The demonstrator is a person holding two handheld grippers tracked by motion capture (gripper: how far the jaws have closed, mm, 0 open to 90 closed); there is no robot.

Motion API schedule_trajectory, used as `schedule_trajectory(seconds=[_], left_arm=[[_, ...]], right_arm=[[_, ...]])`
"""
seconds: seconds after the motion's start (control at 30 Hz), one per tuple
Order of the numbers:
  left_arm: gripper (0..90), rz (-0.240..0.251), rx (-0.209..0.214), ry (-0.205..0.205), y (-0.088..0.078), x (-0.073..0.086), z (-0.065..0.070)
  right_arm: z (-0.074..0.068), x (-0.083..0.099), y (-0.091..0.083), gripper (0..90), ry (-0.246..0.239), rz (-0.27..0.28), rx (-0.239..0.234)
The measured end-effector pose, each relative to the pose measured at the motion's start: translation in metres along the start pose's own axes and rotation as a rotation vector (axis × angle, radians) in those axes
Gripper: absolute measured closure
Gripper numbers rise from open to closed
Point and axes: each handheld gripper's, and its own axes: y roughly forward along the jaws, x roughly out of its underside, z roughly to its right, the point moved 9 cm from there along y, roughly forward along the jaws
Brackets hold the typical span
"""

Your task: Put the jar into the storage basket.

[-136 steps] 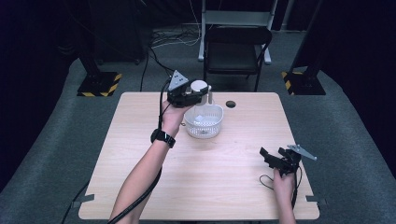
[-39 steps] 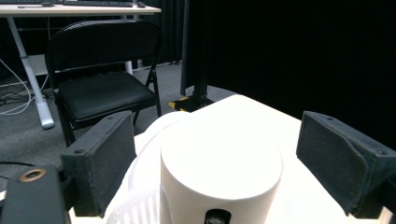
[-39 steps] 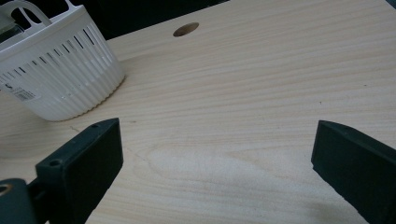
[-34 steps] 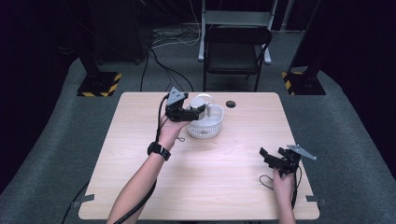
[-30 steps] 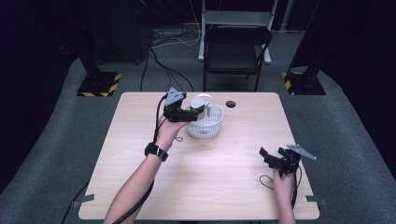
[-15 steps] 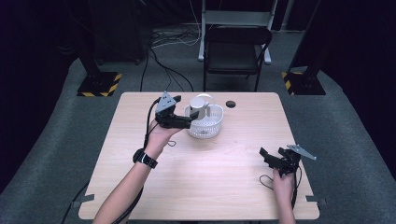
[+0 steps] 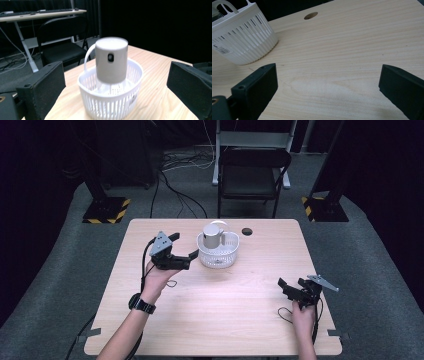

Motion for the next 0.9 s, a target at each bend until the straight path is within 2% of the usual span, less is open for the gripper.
schedule_trajectory(seconds=[0.1, 0.2, 0.6, 0.67, 0.9], left_arm=[[1.3, -0.006, -0.015, -0.006, -0.009, 0.01, -0.004], [1.3, -0.019, -0.036, 0.017, -0.017, 0.021, -0.006], [1.2, -0.062, -0.055, -0.011, -0.032, 0.066, -0.01], [1.2, -0.069, -0.054, -0.027, -0.033, 0.074, -0.011], [1.2, -0.079, -0.063, -0.056, -0.036, 0.09, -0.016]], right_arm=[[0.0, 0.0, 0.0, 1.2, -0.001, 0.0, 0.001], [0.0, 0.0, 0.0, 1.3, -0.002, -0.003, 0.002], [0.0, 0.0, 0.0, 1.3, -0.002, -0.004, 0.007], [0.0, 0.0, 0.0, 1.3, -0.002, -0.004, 0.008], [0.0, 0.001, 0.0, 1.3, -0.005, -0.006, 0.013]])
